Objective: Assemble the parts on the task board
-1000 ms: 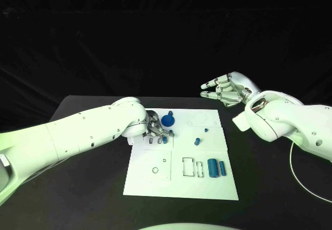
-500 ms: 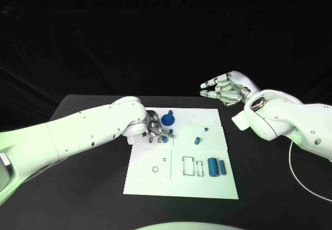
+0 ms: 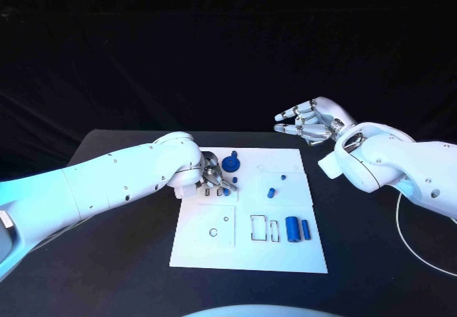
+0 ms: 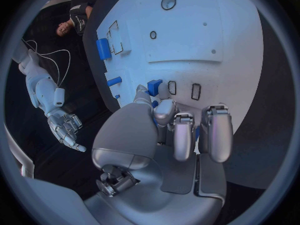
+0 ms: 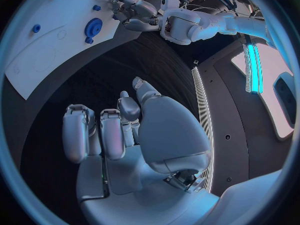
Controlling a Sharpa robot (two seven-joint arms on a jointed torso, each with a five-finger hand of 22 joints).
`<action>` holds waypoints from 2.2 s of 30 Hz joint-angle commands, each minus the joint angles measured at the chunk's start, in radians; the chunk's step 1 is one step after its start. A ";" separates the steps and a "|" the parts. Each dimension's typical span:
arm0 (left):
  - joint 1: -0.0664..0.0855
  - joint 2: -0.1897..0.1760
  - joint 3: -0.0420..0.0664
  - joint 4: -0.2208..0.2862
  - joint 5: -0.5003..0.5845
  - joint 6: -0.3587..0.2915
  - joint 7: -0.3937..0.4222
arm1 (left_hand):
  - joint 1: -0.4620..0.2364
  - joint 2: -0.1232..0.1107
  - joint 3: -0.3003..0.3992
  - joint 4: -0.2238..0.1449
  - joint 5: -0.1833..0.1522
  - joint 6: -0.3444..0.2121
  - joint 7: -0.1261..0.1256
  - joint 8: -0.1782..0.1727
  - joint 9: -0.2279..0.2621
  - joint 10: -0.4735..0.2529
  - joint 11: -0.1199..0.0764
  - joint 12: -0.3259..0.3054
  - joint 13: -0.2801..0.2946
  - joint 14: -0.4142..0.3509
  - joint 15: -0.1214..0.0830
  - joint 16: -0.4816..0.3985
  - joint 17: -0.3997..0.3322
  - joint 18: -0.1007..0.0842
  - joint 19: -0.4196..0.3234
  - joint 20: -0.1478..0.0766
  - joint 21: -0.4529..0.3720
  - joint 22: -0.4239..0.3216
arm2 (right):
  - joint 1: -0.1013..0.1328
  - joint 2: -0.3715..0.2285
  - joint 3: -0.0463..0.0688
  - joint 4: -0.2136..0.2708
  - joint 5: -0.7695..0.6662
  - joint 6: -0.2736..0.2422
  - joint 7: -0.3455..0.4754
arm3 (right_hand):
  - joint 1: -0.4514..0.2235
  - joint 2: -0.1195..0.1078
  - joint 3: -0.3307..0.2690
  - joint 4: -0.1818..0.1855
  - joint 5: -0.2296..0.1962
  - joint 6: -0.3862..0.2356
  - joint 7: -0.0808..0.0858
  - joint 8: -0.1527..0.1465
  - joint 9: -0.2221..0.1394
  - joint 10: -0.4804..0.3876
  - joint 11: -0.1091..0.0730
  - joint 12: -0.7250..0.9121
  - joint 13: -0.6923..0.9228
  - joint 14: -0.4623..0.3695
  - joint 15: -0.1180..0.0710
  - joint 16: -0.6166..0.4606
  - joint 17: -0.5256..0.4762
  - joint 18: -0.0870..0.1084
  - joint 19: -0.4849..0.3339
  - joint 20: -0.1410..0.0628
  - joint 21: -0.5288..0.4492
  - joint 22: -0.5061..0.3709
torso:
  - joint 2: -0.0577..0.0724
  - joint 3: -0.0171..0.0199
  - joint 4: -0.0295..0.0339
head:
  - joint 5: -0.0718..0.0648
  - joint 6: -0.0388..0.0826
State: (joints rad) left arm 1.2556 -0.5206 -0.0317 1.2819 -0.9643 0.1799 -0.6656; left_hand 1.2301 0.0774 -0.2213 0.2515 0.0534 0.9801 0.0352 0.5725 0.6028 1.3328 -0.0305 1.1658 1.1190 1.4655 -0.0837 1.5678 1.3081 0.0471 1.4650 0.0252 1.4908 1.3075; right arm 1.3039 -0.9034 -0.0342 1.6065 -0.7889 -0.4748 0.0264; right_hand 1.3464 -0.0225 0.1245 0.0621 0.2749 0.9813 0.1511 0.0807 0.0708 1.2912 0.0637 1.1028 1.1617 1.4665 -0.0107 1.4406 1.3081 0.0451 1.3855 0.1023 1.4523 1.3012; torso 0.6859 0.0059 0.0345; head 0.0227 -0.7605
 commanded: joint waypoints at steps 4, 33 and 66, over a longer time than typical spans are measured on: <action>0.000 0.001 0.001 0.003 0.005 0.008 0.002 | 0.063 0.019 0.038 -0.033 -0.005 -0.013 -0.002 0.008 0.009 0.003 -0.005 0.001 -0.001 0.105 -0.009 0.003 0.263 -0.017 0.047 -0.007 0.003 0.124 | -0.001 0.003 0.000 -0.003 -0.008 0.017 -0.004 | -0.005 0.005 0.001 0.004 0.005 0.009 0.000 0.003 -0.001 -0.001 -0.002 -0.001 -0.001 0.057 -0.001 -0.003 0.048 0.018 -0.005 -0.002 -0.004 -0.002 | 0.000 0.0003 0.0003 | -0.001 -0.003; -0.002 -0.082 0.003 0.078 0.094 -0.099 0.024 | 0.117 -0.120 0.692 -0.153 -0.005 -0.050 0.003 -0.009 0.048 -0.007 -0.002 -0.042 -0.033 0.105 -0.008 0.003 0.263 -0.015 0.042 -0.006 -0.005 0.120 | -0.004 0.017 -0.002 -0.016 -0.002 0.034 -0.009 | -0.006 0.005 0.002 0.006 0.007 0.009 0.000 0.003 -0.001 -0.001 -0.002 -0.002 -0.002 0.057 -0.001 -0.005 0.045 0.018 -0.007 -0.003 -0.006 -0.005 | 0.001 0.0013 0.0008 | 0.008 -0.007; -0.008 -0.077 0.003 0.086 -0.135 0.004 0.002 | 0.016 -0.194 0.903 -0.215 0.013 -0.053 0.005 0.016 0.085 0.006 -0.002 -0.031 -0.030 0.105 -0.007 0.003 0.263 -0.018 0.049 -0.005 0.002 0.135 | -0.007 0.021 -0.002 -0.018 0.004 0.051 -0.008 | -0.010 0.006 0.001 0.008 0.007 0.008 0.000 0.002 -0.002 -0.001 -0.002 -0.003 -0.003 0.057 -0.001 -0.006 0.044 0.019 -0.008 -0.003 -0.007 -0.007 | 0.001 0.0002 0.0010 | 0.014 -0.020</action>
State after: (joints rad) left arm 1.2480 -0.5988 -0.0292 1.3673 -1.0654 0.1299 -0.6590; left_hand 1.2517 -0.1215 0.5017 0.2103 0.0622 0.9255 0.0449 0.5822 0.6872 1.3329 -0.0340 1.1309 1.0883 1.4656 -0.0982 1.5678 1.3074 0.0473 1.4650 0.0179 1.4900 1.3076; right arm 1.2977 -0.8840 -0.0368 1.5872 -0.7851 -0.4391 0.0176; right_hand 1.3423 -0.0185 0.1273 0.0649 0.2786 0.9813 0.1511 0.0807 0.0708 1.2912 0.0637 1.1028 1.1593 1.4665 -0.0107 1.4406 1.3073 0.0452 1.3818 0.0986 1.4485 1.2951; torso 0.6871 0.0059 0.0348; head 0.0366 -0.7798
